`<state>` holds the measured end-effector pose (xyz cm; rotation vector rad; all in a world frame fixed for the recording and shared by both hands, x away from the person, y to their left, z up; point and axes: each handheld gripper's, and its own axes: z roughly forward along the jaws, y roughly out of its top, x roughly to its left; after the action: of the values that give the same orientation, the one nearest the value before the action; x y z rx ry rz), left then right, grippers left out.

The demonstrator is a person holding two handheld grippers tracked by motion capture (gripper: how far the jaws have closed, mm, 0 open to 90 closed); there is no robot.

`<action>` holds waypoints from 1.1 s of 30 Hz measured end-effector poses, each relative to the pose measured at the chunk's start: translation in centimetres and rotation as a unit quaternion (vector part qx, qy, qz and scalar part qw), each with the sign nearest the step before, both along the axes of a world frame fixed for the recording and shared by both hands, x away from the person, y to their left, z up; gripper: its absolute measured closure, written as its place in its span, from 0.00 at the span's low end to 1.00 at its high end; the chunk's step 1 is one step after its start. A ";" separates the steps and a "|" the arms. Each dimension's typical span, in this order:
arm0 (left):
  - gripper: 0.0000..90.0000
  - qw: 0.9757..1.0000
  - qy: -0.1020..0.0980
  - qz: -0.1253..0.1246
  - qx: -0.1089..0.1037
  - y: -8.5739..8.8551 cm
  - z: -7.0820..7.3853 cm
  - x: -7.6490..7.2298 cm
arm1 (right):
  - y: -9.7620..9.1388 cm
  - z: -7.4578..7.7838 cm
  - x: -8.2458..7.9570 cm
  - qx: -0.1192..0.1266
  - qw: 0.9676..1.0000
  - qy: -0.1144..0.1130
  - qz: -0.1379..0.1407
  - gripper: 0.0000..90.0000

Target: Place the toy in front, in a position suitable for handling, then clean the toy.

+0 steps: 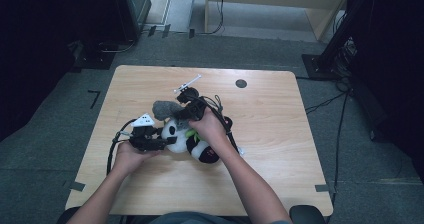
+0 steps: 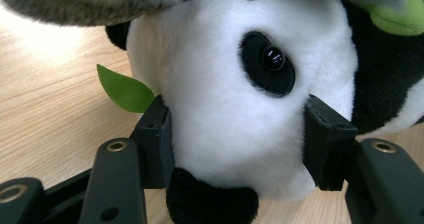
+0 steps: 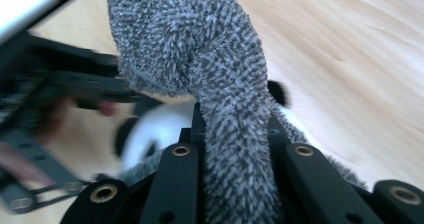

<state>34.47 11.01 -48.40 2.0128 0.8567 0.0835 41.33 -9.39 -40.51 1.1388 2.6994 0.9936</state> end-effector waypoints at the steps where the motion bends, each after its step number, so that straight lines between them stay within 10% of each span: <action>1: 0.46 1.000 0.002 -0.001 -0.001 0.1 0.0 0.1 | -0.3 -0.1 0.3 -0.001 1.000 0.004 -0.007 0.86; 13: 0.46 1.000 0.004 0.000 -0.004 0.1 0.0 0.1 | -2.0 -1.0 2.7 -0.064 0.997 0.019 -0.037 0.87; 19: 0.46 1.000 0.002 -0.002 -0.004 0.1 0.0 0.0 | -3.3 -1.6 4.0 -0.125 0.989 0.039 -0.067 0.87; 25: 0.46 1.000 0.000 -0.004 0.000 0.1 0.0 -0.1 | -4.6 1.2 3.4 -0.058 0.996 0.021 -0.068 0.87; 33: 0.46 1.000 -0.003 -0.003 0.002 0.1 0.0 -0.1 | -1.6 3.0 0.7 0.009 1.000 0.002 -0.017 0.86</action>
<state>34.38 11.13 -48.37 2.0176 0.8488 0.0875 42.06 -11.01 -37.50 1.1872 2.6706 1.0140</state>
